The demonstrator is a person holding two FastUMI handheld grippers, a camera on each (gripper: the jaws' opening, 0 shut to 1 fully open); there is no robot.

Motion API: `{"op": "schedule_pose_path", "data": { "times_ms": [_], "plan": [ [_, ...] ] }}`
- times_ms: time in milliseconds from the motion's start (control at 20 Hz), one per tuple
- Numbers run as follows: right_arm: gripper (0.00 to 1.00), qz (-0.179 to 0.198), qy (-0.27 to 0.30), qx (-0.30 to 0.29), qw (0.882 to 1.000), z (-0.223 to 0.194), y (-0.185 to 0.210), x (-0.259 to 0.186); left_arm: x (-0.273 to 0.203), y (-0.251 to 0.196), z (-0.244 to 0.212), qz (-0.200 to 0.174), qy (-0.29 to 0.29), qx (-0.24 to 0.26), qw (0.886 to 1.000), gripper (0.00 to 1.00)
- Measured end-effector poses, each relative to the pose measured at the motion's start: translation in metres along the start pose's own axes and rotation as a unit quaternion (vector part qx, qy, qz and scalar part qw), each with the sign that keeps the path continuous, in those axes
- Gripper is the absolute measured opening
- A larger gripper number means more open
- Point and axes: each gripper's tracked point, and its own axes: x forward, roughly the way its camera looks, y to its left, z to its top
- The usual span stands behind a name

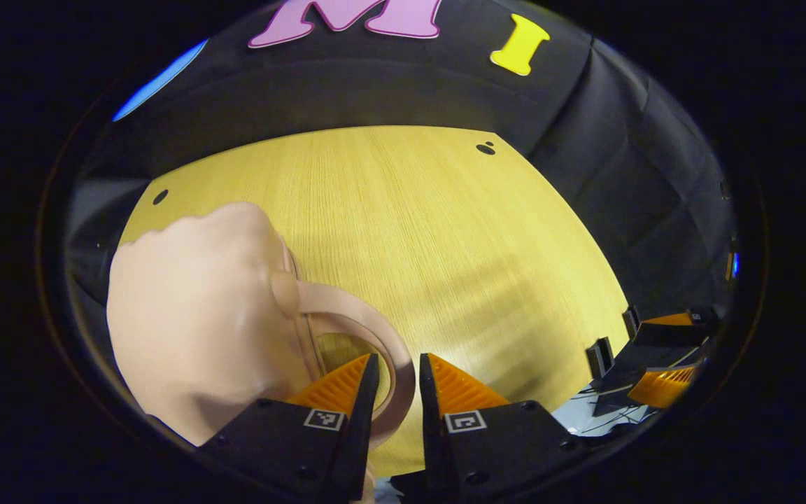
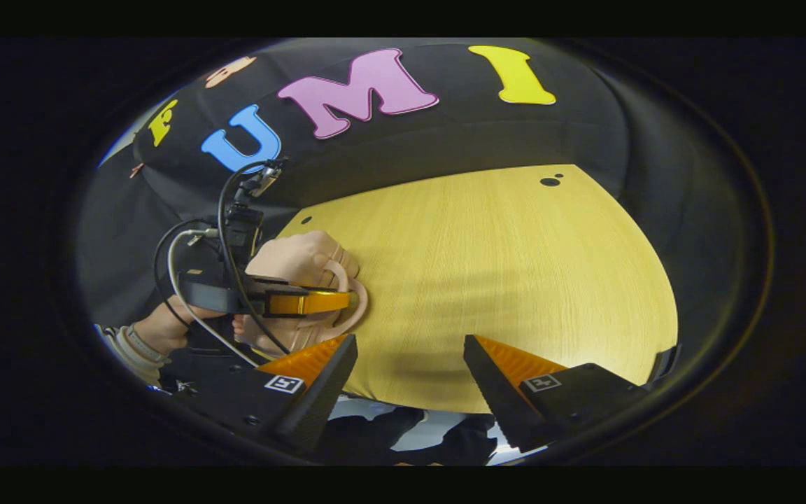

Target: First open the suitcase, pack the skin care products into it, and then close the suitcase.

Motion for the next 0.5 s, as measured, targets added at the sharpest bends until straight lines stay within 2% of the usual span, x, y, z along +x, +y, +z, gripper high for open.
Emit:
{"op": "schedule_pose_path", "data": {
  "times_ms": [100,150,200,250,300,350,500],
  "plan": [
    [0.97,0.001,-0.004,-0.004,1.0,0.004,0.004,0.003,-0.012,-0.001,0.008,0.013,-0.018,0.028,0.999,0.55],
    [0.97,0.002,-0.008,-0.006,1.0,0.008,0.008,0.004,-0.02,0.0,0.014,0.021,-0.034,0.039,0.998,0.69],
    [0.97,0.002,-0.014,-0.01,1.0,0.012,0.011,0.004,-0.029,0.006,0.023,0.04,-0.059,0.053,0.996,0.78],
    [0.97,0.001,-0.021,-0.018,1.0,0.017,0.014,0.005,-0.036,0.013,0.034,0.062,-0.089,0.068,0.992,0.93],
    [0.97,-0.001,-0.03,-0.026,0.999,0.023,0.016,0.003,-0.054,0.017,0.048,0.082,-0.117,0.082,0.986,0.99],
    [0.97,-0.002,-0.038,-0.038,0.999,0.028,0.019,0.002,-0.069,0.019,0.06,0.094,-0.145,0.09,0.981,0.99],
    [0.97,0.0,-0.05,-0.08,0.996,0.041,0.027,0.0,-0.112,0.009,0.087,0.096,-0.218,0.087,0.967,0.98]
  ]
}}
